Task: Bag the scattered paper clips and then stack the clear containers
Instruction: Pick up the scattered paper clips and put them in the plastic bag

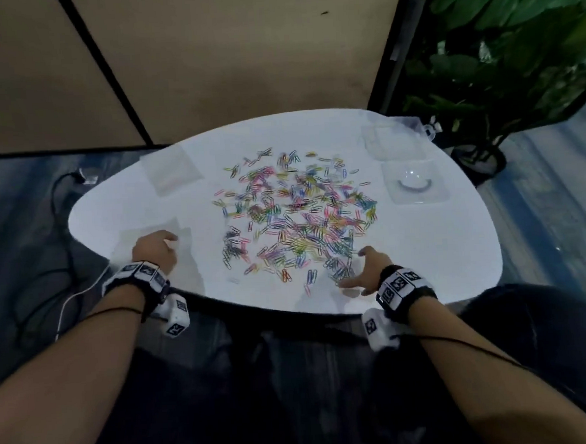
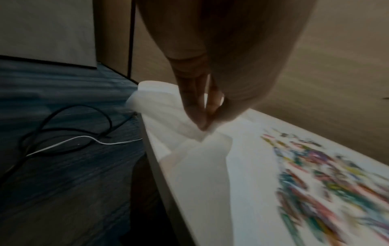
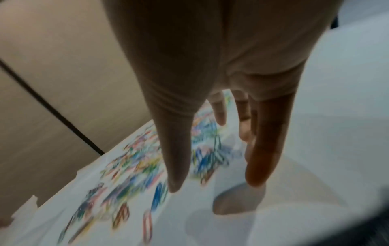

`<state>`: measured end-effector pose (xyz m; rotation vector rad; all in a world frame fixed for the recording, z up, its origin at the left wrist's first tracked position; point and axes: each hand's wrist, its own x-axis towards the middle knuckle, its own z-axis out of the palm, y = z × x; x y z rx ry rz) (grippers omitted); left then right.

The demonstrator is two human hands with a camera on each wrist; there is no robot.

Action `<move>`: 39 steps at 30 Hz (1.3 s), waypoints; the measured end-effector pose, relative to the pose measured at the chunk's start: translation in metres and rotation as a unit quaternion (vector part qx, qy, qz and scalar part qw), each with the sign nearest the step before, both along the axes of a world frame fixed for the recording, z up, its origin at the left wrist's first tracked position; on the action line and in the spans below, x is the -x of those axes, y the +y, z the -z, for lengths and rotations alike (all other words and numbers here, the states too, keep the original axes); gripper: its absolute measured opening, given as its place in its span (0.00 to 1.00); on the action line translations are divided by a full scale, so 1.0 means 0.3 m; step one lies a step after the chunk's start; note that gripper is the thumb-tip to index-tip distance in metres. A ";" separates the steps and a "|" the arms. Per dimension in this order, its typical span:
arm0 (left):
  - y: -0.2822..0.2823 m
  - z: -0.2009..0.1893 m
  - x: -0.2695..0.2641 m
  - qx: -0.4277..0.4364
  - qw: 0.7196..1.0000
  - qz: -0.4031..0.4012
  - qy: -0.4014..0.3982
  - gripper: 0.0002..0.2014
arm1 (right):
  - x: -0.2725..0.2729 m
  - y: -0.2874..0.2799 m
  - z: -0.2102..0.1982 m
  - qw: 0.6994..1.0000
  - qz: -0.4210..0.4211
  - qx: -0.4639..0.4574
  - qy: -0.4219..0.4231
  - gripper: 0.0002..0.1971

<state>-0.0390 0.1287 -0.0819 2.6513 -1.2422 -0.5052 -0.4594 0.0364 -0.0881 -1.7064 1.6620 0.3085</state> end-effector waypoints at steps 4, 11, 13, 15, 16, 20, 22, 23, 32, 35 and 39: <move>0.047 -0.110 0.101 -0.009 0.999 0.038 -0.008 0.33 | -0.087 0.073 0.084 0.999 0.004 0.051 -0.010 0.61; 0.053 -0.206 0.334 -0.064 0.995 0.075 0.003 0.26 | -0.156 0.048 0.149 0.987 -0.043 0.153 -0.017 0.34; 0.036 -0.185 0.369 -0.059 0.995 0.069 0.033 0.23 | -0.170 0.022 0.174 0.977 -0.097 0.192 0.009 0.21; 0.018 -0.167 0.388 -0.057 0.995 0.073 0.044 0.23 | -0.190 0.000 0.196 0.963 -0.143 0.228 0.020 0.13; 0.011 -0.158 0.388 -0.051 0.995 0.079 0.045 0.23 | -0.202 -0.012 0.202 0.958 -0.160 0.237 0.022 0.11; -0.027 -0.143 0.389 -0.055 0.992 0.082 0.081 0.16 | -0.227 -0.093 0.170 0.965 -0.150 0.212 0.033 0.09; -0.062 -0.141 0.381 -0.058 0.990 0.073 0.108 0.09 | -0.226 -0.153 0.132 0.981 -0.110 0.156 0.024 0.07; -0.079 -0.135 0.379 -0.057 0.989 0.072 0.118 0.12 | -0.227 -0.176 0.106 0.990 -0.076 0.120 0.013 0.08; -0.198 -0.135 0.434 -0.019 0.973 0.100 0.209 0.12 | -0.379 -0.184 -0.190 0.852 0.205 -0.132 -0.464 0.15; -0.213 -0.144 0.442 0.024 0.962 0.084 0.257 0.09 | -0.445 -0.139 -0.197 0.859 0.183 -0.128 -0.460 0.07; -0.216 -0.178 0.459 0.069 0.945 0.058 0.316 0.09 | -0.485 -0.120 -0.143 0.900 0.145 -0.086 -0.403 0.05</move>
